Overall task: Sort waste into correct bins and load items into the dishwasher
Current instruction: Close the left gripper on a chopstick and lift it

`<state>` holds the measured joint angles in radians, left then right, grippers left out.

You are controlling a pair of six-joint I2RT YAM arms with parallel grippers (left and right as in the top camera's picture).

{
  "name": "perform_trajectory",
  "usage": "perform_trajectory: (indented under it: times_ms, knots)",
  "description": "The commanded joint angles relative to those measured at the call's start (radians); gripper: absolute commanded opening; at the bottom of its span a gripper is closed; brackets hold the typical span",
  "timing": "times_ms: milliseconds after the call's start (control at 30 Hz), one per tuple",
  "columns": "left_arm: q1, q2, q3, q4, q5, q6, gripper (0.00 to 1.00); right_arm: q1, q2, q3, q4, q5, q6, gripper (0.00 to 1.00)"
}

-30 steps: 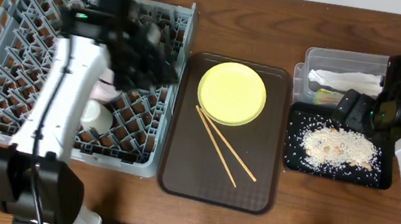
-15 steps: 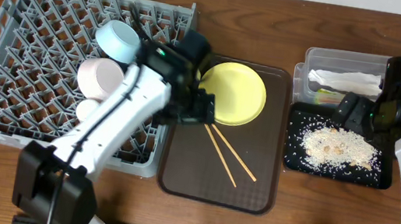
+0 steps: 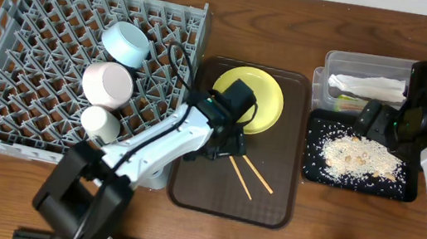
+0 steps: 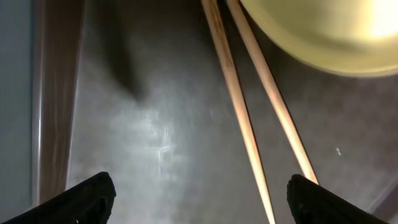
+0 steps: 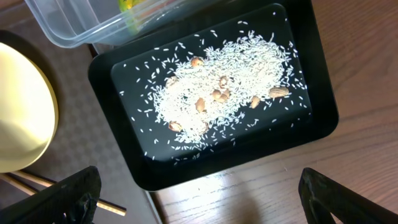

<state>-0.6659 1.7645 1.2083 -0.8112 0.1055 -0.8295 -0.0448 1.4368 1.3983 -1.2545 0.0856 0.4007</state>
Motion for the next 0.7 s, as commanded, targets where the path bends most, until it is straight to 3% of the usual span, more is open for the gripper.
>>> perform_trajectory:
  times_ms: [0,400,667]
  knots:
    - [0.000,0.052,-0.011,0.025,-0.069,-0.041,0.91,-0.002,-0.010,0.008,-0.006,0.003,-0.014,0.99]
    - [-0.006,0.152,-0.011,0.064,-0.069,-0.045,0.91,-0.002,-0.010,0.008,-0.008,0.003,-0.014,0.99]
    - [-0.008,0.166,-0.012,0.054,-0.068,-0.045,0.68,-0.002,-0.010,0.008,-0.014,0.003,-0.014,0.99]
